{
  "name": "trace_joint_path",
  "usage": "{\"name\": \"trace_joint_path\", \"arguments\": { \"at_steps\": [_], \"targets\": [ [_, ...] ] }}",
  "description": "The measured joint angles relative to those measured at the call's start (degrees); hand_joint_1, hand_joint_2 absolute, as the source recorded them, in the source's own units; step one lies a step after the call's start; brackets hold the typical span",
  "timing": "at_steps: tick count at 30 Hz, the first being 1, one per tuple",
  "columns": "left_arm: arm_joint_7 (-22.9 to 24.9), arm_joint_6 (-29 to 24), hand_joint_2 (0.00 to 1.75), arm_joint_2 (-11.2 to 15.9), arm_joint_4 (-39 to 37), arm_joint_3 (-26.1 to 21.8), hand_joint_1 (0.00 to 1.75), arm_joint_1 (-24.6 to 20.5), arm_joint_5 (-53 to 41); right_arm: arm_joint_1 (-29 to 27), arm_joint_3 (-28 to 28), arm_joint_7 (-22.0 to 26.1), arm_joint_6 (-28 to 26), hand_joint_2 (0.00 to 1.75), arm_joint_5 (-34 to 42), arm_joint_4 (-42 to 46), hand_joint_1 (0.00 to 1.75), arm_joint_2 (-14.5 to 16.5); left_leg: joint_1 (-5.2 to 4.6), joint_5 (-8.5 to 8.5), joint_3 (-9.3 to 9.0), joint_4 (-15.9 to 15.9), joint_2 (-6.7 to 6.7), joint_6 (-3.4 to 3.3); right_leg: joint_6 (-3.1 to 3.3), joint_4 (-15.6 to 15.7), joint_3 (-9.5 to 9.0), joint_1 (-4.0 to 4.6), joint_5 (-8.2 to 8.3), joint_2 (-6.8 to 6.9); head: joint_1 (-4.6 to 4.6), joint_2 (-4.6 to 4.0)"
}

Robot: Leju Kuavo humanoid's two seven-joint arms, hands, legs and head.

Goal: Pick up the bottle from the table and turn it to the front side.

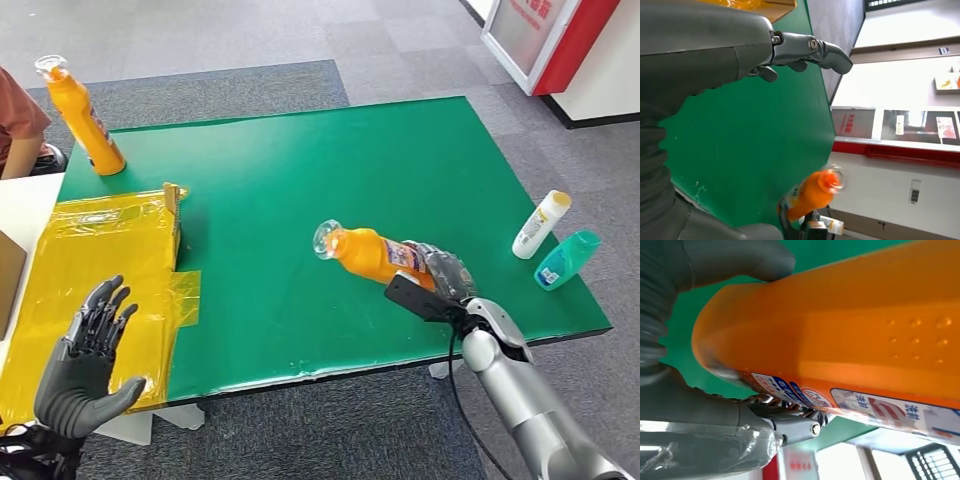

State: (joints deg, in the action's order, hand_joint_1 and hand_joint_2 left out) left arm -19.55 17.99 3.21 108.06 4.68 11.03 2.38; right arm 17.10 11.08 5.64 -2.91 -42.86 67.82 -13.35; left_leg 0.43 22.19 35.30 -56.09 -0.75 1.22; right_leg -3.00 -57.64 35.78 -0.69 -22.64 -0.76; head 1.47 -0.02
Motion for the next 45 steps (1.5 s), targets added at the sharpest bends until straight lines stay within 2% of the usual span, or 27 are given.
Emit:
{"name": "trace_joint_path", "arguments": {
  "at_steps": [10,12,20,27,35,40,45],
  "targets": [
    [-1.5,-1.3,1.75,0.8,0.0,0.0,0.00,0.2,0.2,-3.2,-2.4,3.7,8.0,1.75,29.7,9.2,1.75,3.5,0.01,0.00,0.00,0.0,0.01,0.01,0.02,0.0,0.04,0.02,-0.02,0.00,0.01,0.00],
    [-1.6,-2.0,1.75,0.9,0.0,0.2,0.00,0.0,0.1,-4.2,-2.6,5.6,7.8,1.75,32.3,11.6,1.75,4.4,0.01,0.00,0.01,0.0,0.01,0.01,0.02,0.0,0.04,0.02,-0.02,0.00,0.00,0.00],
    [-1.5,-2.8,1.75,0.8,-0.2,2.0,0.00,-1.6,-0.2,-6.2,-0.2,9.2,6.2,1.75,31.6,18.7,1.75,6.5,0.01,0.00,0.02,0.0,0.01,0.01,0.03,0.0,0.04,0.01,-0.03,0.00,0.00,0.00],
    [0.2,-7.5,1.75,-0.4,-2.3,8.7,0.00,-9.4,-1.7,-5.0,6.1,10.7,0.5,1.75,29.0,21.1,1.75,10.7,0.01,-0.10,0.01,0.0,0.01,0.11,0.05,0.0,0.04,0.03,0.03,0.00,0.00,0.00],
    [3.6,-8.0,1.75,-2.1,-4.4,17.5,0.00,-16.9,2.1,-1.3,11.6,10.0,-3.9,1.75,25.6,17.9,1.75,13.0,0.01,-0.12,0.02,0.0,0.01,0.09,0.05,0.0,0.04,0.01,0.06,0.00,0.00,0.00],
    [5.6,-7.6,1.75,-3.1,-5.8,23.3,0.00,-21.8,4.4,1.8,13.5,9.7,-4.7,1.75,24.7,13.5,1.75,14.2,0.01,-0.12,0.02,0.0,0.01,0.09,0.04,0.0,0.05,0.01,0.08,0.00,0.00,0.00],
    [6.8,-8.1,1.75,-3.9,-6.9,26.5,0.00,-24.9,4.3,3.4,14.8,9.5,-4.7,1.75,24.4,10.6,1.75,15.0,0.01,-0.12,0.02,0.0,0.01,0.09,0.05,0.0,0.07,0.02,0.08,0.00,0.00,0.00]
  ]
}}
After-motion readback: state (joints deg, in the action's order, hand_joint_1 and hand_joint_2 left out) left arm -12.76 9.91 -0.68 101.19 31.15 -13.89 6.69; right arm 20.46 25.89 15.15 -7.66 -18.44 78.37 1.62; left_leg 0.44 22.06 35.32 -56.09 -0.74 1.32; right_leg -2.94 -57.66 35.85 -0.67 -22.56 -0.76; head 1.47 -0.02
